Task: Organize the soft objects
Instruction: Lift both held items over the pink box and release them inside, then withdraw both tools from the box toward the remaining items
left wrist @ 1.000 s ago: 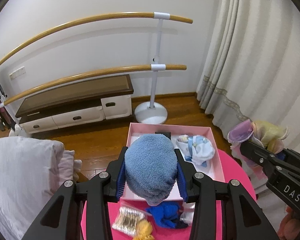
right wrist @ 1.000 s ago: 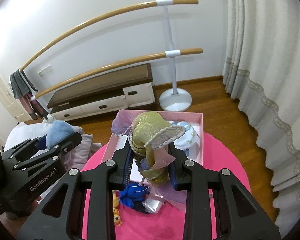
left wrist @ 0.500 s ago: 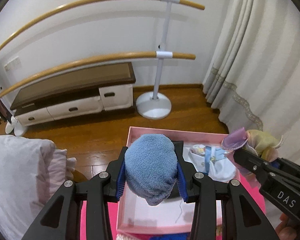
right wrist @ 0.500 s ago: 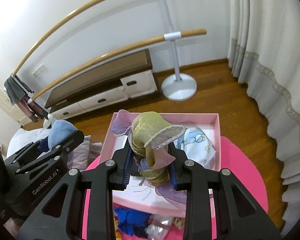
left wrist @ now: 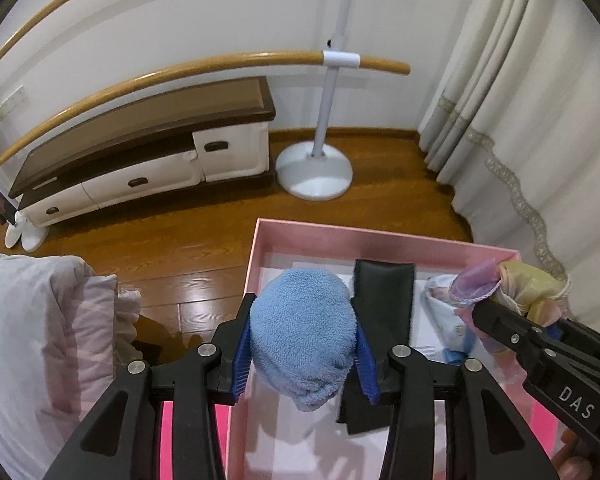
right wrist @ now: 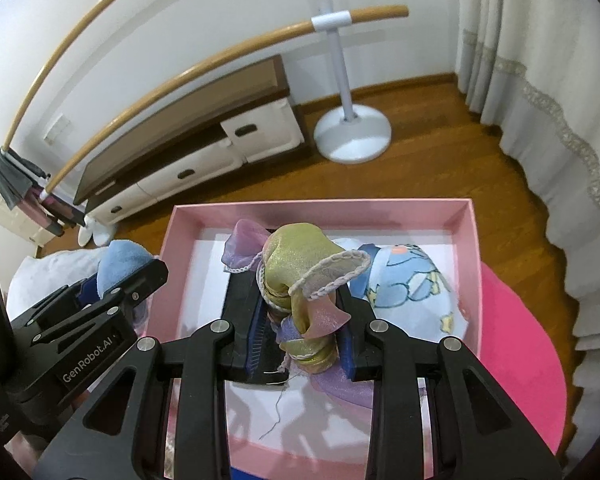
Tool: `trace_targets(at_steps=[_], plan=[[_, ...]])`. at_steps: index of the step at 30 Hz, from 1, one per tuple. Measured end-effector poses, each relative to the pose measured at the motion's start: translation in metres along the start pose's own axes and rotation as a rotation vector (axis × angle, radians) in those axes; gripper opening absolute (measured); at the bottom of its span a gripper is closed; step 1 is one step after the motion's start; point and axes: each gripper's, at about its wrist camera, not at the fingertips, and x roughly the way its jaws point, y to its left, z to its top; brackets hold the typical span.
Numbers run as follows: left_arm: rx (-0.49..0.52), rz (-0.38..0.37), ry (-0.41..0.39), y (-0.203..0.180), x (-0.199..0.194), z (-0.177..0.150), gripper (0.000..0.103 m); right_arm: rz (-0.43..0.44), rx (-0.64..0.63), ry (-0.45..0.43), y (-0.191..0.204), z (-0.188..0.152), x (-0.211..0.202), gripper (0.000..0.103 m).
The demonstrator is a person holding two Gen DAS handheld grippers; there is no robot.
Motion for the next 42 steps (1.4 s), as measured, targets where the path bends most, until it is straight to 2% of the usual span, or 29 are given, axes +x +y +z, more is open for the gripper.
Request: trace_targets(at_steps=[1, 4, 6, 8, 9, 11, 14, 17, 21, 27, 29, 36, 42], plan=[[0.003, 0.008, 0.007, 0.0, 0.006, 0.003, 0.042, -0.001, 0.001, 0.007, 0.0, 0.001, 0.004, 0.03], [0.008, 0.018, 0.024, -0.003, 0.018, 0.005, 0.043, -0.004, 0.013, 0.024, -0.002, -0.001, 0.01, 0.041], [0.013, 0.027, 0.022, -0.005, 0.019, 0.006, 0.049, 0.003, 0.031, 0.022, -0.006, -0.002, 0.01, 0.05], [0.011, 0.029, 0.007, -0.007, 0.017, 0.005, 0.069, 0.018, 0.043, 0.014, -0.009, -0.003, 0.006, 0.073], [0.009, 0.032, -0.003, -0.008, 0.015, 0.006, 0.074, 0.027, 0.045, 0.003, -0.01, -0.004, 0.002, 0.076], [0.008, 0.035, -0.018, -0.01, 0.006, -0.002, 0.091, 0.025, 0.047, -0.009, -0.01, -0.004, -0.004, 0.09], [0.014, 0.06, -0.043, -0.015, -0.006, -0.011, 0.094, 0.032, 0.065, -0.028, -0.011, -0.004, -0.017, 0.103], [0.022, 0.076, -0.069, -0.021, -0.026, -0.018, 0.094, 0.031, 0.076, -0.048, -0.013, -0.008, -0.036, 0.103], [0.023, 0.049, -0.136, -0.03, -0.072, -0.037, 0.094, 0.031, 0.08, -0.094, -0.011, -0.019, -0.077, 0.103], [0.042, 0.023, -0.278, -0.041, -0.173, -0.083, 0.1, -0.007, 0.06, -0.211, -0.006, -0.047, -0.162, 0.103], [0.045, 0.014, -0.328, -0.045, -0.205, -0.1, 0.103, -0.021, 0.055, -0.248, -0.006, -0.06, -0.192, 0.103], [0.049, 0.016, -0.465, -0.055, -0.314, -0.174, 0.103, -0.076, 0.021, -0.413, 0.009, -0.109, -0.311, 0.103], [0.038, 0.011, -0.479, -0.043, -0.375, -0.253, 0.103, -0.106, 0.009, -0.499, 0.022, -0.153, -0.378, 0.103]])
